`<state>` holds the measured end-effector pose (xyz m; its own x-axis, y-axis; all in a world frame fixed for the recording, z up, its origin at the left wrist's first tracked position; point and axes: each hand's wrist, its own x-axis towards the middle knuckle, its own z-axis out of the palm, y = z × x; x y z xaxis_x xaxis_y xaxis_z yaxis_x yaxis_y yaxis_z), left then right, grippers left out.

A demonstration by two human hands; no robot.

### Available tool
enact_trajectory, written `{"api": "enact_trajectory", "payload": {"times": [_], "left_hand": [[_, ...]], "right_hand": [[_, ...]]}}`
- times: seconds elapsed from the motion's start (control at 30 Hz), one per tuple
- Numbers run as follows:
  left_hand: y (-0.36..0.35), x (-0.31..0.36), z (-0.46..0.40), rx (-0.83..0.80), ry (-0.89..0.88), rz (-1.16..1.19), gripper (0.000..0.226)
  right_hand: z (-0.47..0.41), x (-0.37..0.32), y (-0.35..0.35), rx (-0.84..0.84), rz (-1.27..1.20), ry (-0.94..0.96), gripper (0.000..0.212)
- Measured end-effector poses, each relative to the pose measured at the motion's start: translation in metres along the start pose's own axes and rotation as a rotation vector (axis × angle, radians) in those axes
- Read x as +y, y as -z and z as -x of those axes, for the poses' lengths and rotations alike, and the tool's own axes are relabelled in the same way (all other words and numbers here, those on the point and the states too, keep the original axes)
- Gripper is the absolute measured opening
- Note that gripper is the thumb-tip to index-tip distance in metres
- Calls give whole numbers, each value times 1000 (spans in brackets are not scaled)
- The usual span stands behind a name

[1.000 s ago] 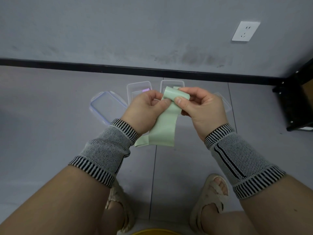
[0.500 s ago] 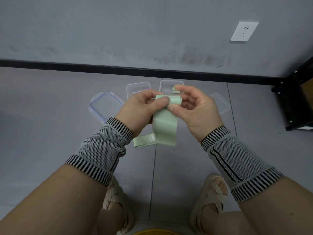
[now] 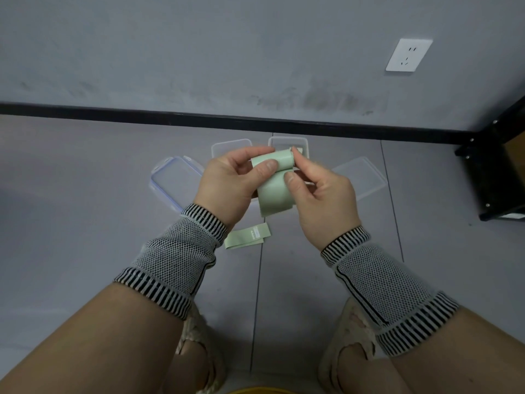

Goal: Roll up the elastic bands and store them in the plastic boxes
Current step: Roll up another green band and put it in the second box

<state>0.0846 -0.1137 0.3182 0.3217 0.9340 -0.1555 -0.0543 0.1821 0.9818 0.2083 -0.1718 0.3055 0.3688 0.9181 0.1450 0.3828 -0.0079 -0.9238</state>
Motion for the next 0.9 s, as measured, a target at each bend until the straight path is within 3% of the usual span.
{"api": "enact_trajectory", "payload": {"times": [0.43, 0.57, 0.7, 0.9], "left_hand": [[1, 3, 0, -16, 40, -34, 16], [0, 4, -1, -37, 24, 15, 16], [4, 2, -1, -65, -44, -111, 22], [-3, -1, 0, -100, -34, -161, 28]], "right_hand": [[-3, 1, 2, -70, 29, 47, 35], [-12, -3, 14, -121, -136, -59, 32], [-14, -5, 19, -174, -462, -246, 28], [-17, 0, 21, -201, -374, -217, 17]]}}
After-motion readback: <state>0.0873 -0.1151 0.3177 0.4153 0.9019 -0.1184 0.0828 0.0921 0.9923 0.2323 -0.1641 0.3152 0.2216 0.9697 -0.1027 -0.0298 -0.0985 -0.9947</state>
